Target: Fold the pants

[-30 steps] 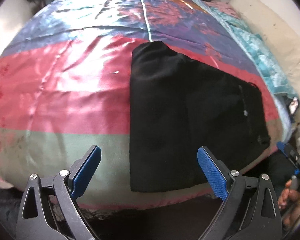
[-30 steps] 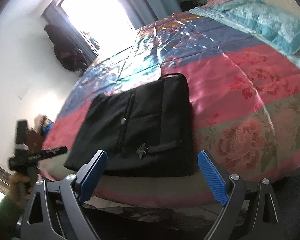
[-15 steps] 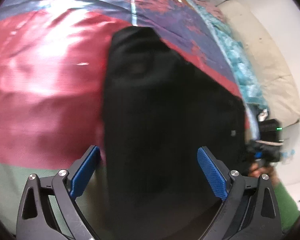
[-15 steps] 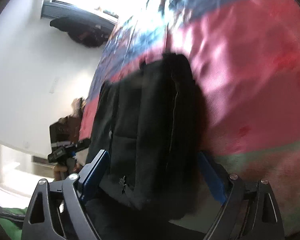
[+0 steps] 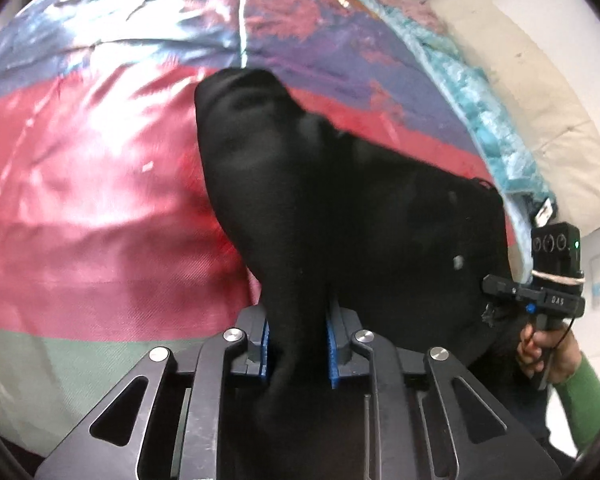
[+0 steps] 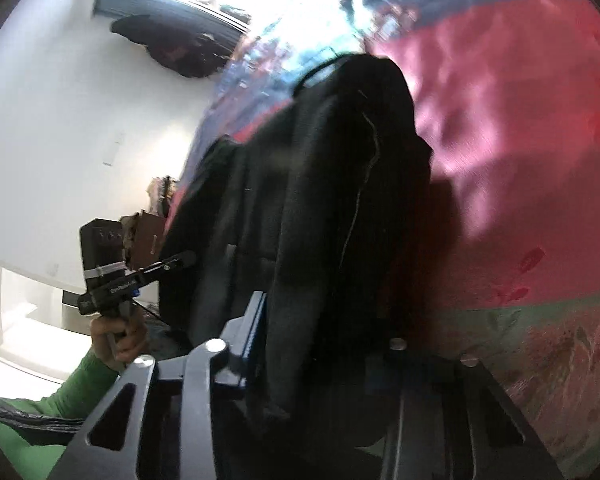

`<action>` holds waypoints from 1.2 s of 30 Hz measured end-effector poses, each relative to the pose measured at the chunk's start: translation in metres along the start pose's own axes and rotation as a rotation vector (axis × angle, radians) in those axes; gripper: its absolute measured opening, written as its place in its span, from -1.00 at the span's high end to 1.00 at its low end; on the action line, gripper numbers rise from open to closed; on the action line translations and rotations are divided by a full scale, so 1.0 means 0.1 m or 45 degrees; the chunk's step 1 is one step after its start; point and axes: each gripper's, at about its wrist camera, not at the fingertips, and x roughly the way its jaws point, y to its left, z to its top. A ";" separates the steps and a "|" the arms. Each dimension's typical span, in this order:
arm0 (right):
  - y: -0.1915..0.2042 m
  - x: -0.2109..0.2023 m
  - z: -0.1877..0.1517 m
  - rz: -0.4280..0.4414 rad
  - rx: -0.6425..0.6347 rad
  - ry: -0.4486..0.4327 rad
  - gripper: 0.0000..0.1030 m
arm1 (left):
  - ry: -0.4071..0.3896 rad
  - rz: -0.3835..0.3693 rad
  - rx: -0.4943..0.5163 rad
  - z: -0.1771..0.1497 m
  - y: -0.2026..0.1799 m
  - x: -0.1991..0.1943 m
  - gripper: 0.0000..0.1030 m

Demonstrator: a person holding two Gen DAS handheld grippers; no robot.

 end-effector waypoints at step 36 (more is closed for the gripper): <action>1.49 0.02 0.71 -0.831 -0.261 -0.345 -1.00 | -0.358 0.985 0.110 0.32 0.22 -0.62 -0.96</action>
